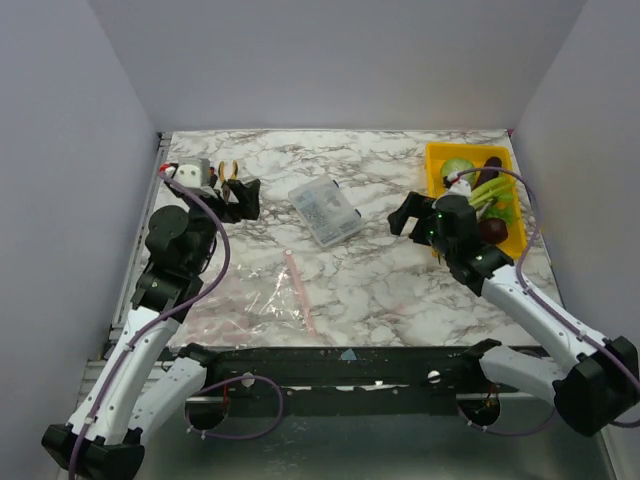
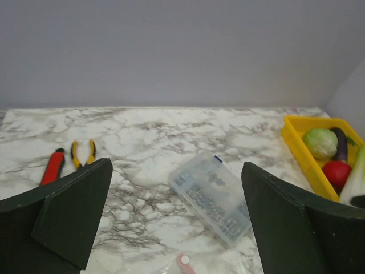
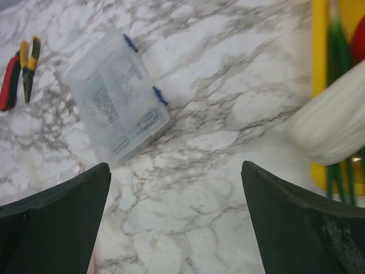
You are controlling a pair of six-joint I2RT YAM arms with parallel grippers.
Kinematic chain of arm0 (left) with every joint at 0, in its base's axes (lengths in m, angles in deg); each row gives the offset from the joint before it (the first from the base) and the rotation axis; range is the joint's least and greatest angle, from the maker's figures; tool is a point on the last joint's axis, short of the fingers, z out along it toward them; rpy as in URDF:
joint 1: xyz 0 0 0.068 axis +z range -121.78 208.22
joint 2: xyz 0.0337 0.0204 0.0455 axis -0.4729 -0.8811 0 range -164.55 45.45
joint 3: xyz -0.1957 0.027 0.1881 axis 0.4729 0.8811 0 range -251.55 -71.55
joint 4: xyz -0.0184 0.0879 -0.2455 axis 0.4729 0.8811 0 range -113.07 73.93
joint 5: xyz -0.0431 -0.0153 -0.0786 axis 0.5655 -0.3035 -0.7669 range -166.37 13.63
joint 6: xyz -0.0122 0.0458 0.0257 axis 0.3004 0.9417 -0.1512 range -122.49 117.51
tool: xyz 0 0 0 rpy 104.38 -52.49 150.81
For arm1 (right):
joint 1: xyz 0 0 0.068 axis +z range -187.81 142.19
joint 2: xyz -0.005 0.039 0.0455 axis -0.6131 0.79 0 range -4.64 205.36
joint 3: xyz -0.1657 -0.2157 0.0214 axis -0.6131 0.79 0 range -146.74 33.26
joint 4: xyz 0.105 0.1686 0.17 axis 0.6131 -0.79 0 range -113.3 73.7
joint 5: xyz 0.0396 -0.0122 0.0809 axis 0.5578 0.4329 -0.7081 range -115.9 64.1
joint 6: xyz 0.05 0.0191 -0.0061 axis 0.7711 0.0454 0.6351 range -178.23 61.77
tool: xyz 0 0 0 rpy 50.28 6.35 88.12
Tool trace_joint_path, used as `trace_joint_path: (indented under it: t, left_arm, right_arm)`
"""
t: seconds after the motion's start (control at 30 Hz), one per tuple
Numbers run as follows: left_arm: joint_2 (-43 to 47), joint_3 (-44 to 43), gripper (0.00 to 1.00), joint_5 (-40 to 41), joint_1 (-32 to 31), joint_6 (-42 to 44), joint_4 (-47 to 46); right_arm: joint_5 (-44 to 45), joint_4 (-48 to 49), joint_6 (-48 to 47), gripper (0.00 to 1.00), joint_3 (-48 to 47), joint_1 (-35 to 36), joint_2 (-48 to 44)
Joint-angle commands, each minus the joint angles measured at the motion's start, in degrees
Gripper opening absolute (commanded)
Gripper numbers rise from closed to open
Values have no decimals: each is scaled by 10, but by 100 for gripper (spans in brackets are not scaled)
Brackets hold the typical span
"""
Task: Place the food in the zip-top bag and seal the zipper
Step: Pick up the zipper food storage bag at the center of the board.
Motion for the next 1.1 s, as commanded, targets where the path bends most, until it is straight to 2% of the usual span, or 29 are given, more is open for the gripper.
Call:
trace_joint_path:
  t: [0.0,0.17,0.33,0.53,0.7,0.77,0.9,1.07]
  left_arm:
    - [-24,-14,99,-147,-10,-7,37]
    - [-72,-47,99,-97,-26,-36,99]
    - [-113,-74,99,-71,-51,-33,141]
    - [-123,-73,98,-96,-51,-30,140]
    - [-129,-74,98,-99,-52,-30,141]
    - [-134,-74,99,-99,-53,-30,141]
    - [-141,-76,98,-118,-55,-29,144]
    - [-146,-77,98,-122,-57,-28,144]
  right_arm:
    - [26,38,50,100,-23,83,66]
    - [-59,120,122,100,-9,105,125]
    - [-167,186,145,100,-1,127,182]
    - [-264,379,214,99,80,180,241]
    - [-327,497,247,83,87,213,342]
    - [-351,557,271,68,95,217,383]
    - [-379,629,296,56,91,223,452]
    - [-392,672,314,51,81,234,506]
